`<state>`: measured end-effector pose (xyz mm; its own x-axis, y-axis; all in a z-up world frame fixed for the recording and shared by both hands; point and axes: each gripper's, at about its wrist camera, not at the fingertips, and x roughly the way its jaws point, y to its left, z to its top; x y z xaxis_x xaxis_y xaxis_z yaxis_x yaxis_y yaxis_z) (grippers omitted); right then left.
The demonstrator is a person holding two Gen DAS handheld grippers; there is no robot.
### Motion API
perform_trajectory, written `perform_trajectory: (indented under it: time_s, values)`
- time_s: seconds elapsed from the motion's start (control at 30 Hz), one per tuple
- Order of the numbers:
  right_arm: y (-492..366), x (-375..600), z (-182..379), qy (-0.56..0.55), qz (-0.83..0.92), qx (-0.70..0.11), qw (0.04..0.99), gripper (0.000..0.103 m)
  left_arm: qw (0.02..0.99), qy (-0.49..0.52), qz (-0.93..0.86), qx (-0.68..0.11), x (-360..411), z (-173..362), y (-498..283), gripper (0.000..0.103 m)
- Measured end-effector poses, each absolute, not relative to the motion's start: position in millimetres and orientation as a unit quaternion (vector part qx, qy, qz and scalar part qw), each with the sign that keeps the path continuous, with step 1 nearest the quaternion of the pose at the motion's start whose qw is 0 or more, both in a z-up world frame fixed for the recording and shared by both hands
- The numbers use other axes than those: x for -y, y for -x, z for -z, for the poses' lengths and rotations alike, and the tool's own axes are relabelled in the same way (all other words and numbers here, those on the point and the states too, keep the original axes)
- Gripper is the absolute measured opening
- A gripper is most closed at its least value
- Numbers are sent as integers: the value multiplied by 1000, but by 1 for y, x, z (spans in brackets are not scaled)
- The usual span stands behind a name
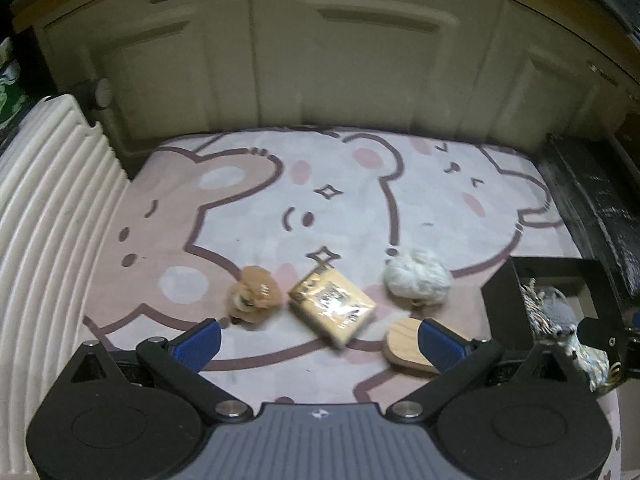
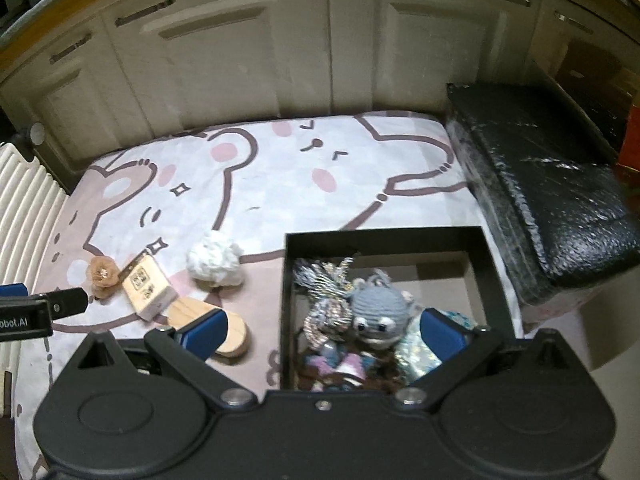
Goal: Organize objects
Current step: 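Withdraw both tools from the box back over the remaining items, then lower the left tool onto the peach flower scrunchie while the right tool approaches the oval wooden board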
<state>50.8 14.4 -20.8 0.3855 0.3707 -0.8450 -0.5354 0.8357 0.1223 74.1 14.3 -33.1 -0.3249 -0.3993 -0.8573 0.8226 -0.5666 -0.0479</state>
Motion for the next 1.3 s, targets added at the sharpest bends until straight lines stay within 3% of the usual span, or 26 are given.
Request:
perform_trajectory:
  time_s: [0.9, 1.13, 1.3]
  values:
    - [-45, -84, 37, -60, -246, -526, 812, 103, 444, -392, 758, -272, 38, 61, -109, 100]
    - [-50, -103, 56, -74, -215, -556, 800, 102, 440, -388, 750, -306, 54, 77, -113, 92]
    - [-56, -111, 74, -88, -197, -584, 783, 96, 436, -381, 738, -347, 66, 91, -117, 82]
